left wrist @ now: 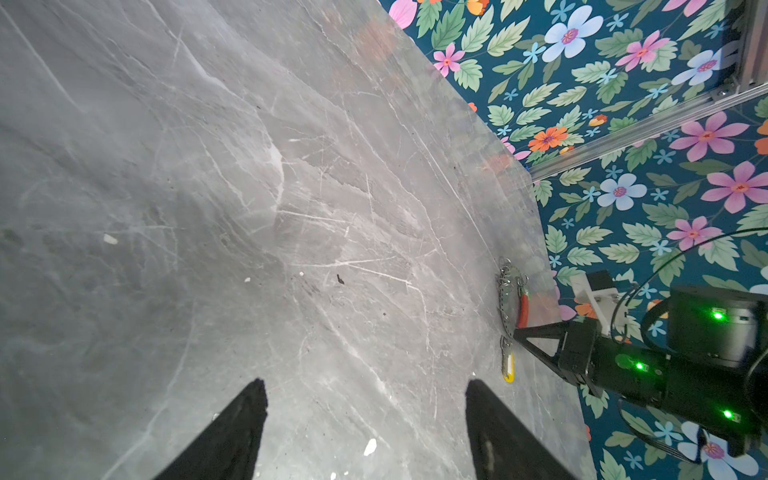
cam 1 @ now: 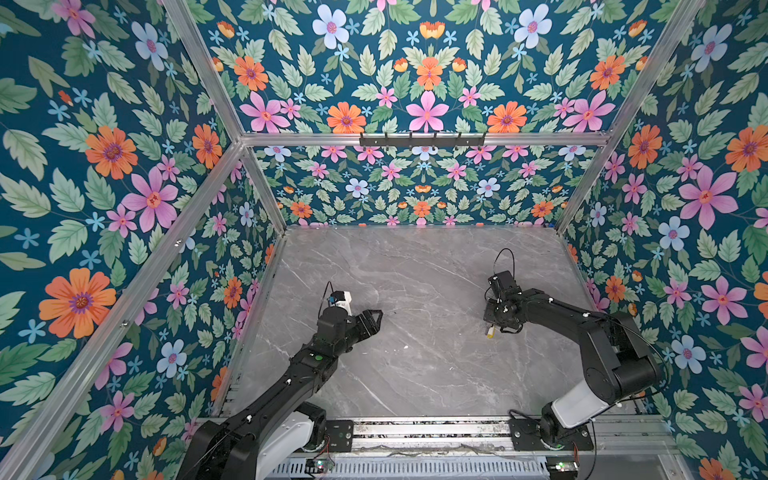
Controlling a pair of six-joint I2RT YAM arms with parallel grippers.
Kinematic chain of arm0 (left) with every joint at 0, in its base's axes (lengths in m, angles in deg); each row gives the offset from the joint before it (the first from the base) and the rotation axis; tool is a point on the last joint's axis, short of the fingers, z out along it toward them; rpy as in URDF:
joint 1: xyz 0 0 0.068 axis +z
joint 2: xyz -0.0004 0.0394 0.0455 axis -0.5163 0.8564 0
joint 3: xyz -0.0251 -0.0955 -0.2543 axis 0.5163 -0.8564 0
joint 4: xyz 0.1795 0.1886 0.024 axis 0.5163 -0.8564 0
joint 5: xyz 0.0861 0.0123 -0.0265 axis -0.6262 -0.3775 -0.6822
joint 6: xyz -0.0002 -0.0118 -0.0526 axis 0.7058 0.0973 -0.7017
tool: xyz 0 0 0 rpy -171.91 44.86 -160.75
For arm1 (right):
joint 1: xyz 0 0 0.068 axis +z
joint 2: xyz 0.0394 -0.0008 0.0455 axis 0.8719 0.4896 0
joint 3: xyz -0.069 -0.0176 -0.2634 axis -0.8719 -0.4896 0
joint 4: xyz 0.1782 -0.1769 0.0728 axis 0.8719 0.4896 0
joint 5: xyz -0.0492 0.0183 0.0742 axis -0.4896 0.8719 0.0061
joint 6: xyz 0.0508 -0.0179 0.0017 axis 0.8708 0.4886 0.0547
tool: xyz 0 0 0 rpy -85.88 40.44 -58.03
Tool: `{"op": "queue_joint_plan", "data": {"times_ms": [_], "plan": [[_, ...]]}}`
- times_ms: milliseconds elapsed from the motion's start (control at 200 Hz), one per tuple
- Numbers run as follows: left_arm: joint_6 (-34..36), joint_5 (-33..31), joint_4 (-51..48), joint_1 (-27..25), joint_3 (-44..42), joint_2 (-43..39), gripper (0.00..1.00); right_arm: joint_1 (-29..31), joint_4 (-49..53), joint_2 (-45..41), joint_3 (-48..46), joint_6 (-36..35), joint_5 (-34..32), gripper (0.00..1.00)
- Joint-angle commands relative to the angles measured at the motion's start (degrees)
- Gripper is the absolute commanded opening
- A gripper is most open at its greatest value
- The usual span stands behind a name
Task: Remove the keys from the keyring
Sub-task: 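Lift the keyring with the right gripper and carry it toward the left gripper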
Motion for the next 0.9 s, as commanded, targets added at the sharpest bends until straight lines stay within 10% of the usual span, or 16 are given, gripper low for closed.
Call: {"op": "queue_joint_plan", "data": {"times_ms": [0,895], "plan": [[0.46,-0.4,-0.1,-0.07,0.34,0.11,0.77,0.28,-0.1,-0.25,-0.07,-1.72,-1.87,0.0],[4.04,-0.64,-2.69,-2.81,2.88,-14.4,0.8,4.82,-21.35,-29.5,-13.41,-18.8,28.97,0.0]]}}
